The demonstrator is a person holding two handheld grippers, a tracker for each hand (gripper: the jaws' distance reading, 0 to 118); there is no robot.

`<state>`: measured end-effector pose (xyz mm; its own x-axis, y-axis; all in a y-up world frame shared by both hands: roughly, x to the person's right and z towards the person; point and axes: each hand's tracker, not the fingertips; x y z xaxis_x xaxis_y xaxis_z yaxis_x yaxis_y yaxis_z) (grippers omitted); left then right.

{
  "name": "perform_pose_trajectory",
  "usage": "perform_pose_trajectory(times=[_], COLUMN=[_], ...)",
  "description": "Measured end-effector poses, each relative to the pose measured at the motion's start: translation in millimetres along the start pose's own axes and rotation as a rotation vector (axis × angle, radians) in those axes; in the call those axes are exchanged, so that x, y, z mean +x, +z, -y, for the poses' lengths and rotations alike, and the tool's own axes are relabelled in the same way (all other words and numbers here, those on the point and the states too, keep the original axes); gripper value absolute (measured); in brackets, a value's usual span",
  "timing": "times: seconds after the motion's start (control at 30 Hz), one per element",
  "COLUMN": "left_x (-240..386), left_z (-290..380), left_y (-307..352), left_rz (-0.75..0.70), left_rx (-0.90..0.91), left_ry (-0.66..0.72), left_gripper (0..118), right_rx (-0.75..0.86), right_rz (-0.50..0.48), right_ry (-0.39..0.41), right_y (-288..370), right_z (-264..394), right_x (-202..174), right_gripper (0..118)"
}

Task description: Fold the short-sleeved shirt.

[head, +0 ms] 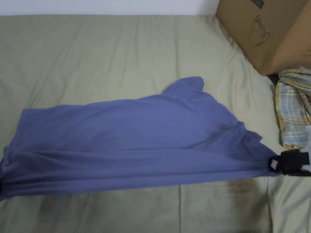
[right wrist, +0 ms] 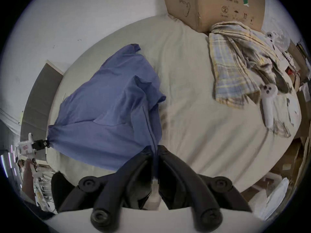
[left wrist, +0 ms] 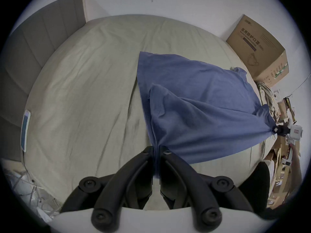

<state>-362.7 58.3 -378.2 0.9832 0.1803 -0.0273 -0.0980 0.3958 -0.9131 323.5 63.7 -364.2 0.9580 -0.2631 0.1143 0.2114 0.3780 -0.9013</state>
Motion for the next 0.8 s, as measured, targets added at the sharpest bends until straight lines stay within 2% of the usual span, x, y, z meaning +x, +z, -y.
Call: perform_pose_trajectory(times=[0.2, 0.3, 0.33, 0.37, 0.4, 0.43, 0.47, 0.5, 0.53, 0.6, 0.73, 0.77, 0.8], left_x=[-24, -30, -31, -28, -26, -24, -22, -19, -16, -8, 19, 23, 30], left_z=[66, 76, 77, 76, 75, 73, 72, 69, 65, 53, 29, 24, 18], left_y=[6, 3, 4, 6, 9, 13, 15, 18, 24, 34, 43, 41, 41], left_rz=[0.074, 0.119, 0.115, 0.102, 0.061, 0.038, 0.03, 0.019, 0.014, 0.01, -0.04, -0.049, -0.055], left_rx=[-0.077, -0.055, -0.042, -0.032, -0.008, 0.014, 0.023, 0.037, 0.076, 0.142, 0.221, 0.217, 0.218], left_ry=[0.068, 0.165, 0.182, 0.18, 0.169, 0.148, 0.138, 0.135, 0.128, 0.107, 0.014, -0.016, -0.048], left_gripper=[6, 7, 10, 18, 33, 59, 86, 109, 118, 118, 117, 114, 103], right_rx=[-0.095, -0.087, -0.079, -0.064, -0.048, -0.023, 0.013, 0.047, 0.061, 0.111, 0.162, 0.162, 0.168], right_rz=[0.004, 0.015, 0.028, 0.088, 0.145, 0.176, 0.176, 0.162, 0.153, 0.147, 0.143, 0.123, 0.101], right_ry=[-0.023, -0.053, -0.062, -0.056, -0.033, -0.006, 0.0, -0.009, -0.02, -0.018, 0.056, 0.081, 0.093], right_y=[-1, -12, -14, -14, -13, -11, -8, -3, 2, 9, 12, 11, 10], right_z=[55, 61, 61, 60, 58, 57, 55, 52, 47, 38, 16, 10, 5], right_x=[13, 14, 12, 8, 4, 0, -4, -9, -14, -29, -68, -78, -86], right_gripper=[5, 5, 10, 26, 50, 85, 94, 94, 94, 94, 94, 94, 92])
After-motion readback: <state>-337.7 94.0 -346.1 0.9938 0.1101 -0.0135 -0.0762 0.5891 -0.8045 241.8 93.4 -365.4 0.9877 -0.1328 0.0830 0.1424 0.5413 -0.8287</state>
